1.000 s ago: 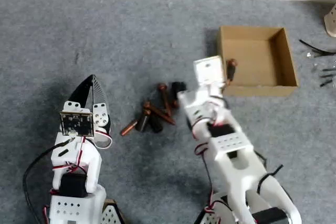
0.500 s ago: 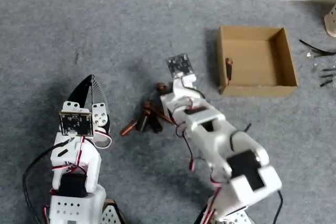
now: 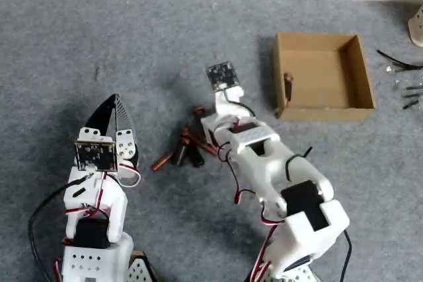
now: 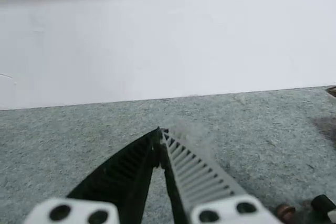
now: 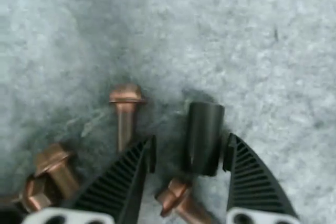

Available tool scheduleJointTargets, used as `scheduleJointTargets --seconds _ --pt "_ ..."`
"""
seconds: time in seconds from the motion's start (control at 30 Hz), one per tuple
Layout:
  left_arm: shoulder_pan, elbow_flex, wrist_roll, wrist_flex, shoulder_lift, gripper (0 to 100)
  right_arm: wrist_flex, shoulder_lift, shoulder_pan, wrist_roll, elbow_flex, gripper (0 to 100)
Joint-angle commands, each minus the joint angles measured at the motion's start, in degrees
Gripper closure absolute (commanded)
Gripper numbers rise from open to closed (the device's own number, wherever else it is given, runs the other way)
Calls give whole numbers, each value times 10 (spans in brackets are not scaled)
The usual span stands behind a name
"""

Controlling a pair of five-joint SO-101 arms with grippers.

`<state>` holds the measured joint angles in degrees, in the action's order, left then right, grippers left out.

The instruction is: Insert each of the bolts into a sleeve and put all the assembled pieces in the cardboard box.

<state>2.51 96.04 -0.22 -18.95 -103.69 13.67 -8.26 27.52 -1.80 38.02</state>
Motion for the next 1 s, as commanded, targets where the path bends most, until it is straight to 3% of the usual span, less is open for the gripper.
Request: scheduleJointTargets --seconds 0.0,0.13,0.3,0.5,0.8,0.97 --pt "3 9 4 14 -9 990 12 1 -16 2 -11 808" --pt "3 9 4 14 -9 990 11 -1 -16 2 -11 820" --pt "3 9 4 14 -10 990 24 -77 -23 -1 -80 994" --pt "3 9 4 14 -10 990 176 -122 -30 2 -201 993" --pt "-5 11 4 14 -10 990 276 -120 -29 -1 -227 993" --pt "-7 11 4 14 -9 990 280 -84 -33 -2 -225 993"
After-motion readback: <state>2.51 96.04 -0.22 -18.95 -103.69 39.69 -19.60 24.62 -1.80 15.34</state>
